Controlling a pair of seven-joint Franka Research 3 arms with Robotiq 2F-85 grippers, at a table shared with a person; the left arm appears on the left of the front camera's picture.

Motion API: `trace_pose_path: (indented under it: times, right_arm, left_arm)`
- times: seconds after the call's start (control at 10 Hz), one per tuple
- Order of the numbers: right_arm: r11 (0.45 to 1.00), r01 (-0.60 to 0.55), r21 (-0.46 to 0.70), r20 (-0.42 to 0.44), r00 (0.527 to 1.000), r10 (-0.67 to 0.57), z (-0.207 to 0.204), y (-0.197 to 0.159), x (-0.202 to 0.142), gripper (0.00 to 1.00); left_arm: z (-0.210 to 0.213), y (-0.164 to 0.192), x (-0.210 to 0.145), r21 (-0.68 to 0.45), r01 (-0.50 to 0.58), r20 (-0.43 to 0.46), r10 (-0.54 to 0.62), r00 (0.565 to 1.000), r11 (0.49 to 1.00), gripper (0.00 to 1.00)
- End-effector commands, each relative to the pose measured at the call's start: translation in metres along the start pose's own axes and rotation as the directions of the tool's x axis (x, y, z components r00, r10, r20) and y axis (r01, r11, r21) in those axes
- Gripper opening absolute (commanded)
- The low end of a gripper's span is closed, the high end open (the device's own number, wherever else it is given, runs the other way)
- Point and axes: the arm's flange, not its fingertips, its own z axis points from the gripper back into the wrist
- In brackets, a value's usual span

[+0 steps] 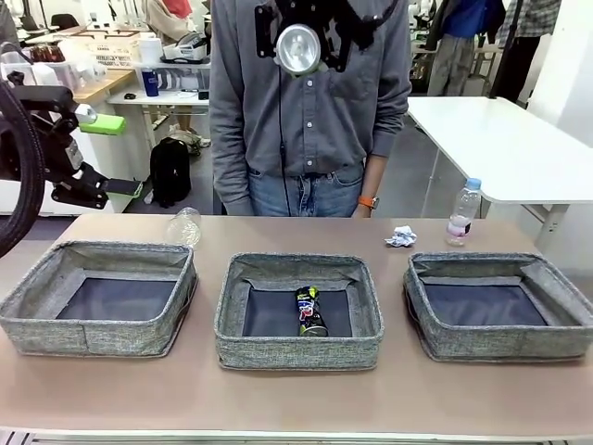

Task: Sort the waste into the appropriate baskets.
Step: Pick up the waste item pointed out by the person, then place the picked waste into the Fabric basket indicated by the person.

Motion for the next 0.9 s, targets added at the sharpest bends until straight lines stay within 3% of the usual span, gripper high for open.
trace_pose_path:
  times: [0.0, 0.8]
  right_arm:
    - [1.0, -0.009, 0.004, 0.007, 1.0, 0.009, 0.0176, -0.0047, -0.0091, 0.06]
    - [1.0, -0.009, 0.004, 0.007, 1.0, 0.009, 0.0176, -0.0047, -0.0091, 0.06]
  left_arm:
    - [-0.0027, -0.0019, -0.0011, -0.025, 0.019, 0.01, -0.019, 1.0, 0.999, 1.0]
    - [-0.0027, -0.0019, -0.0011, -0.025, 0.019, 0.01, -0.019, 1.0, 0.999, 1.0]
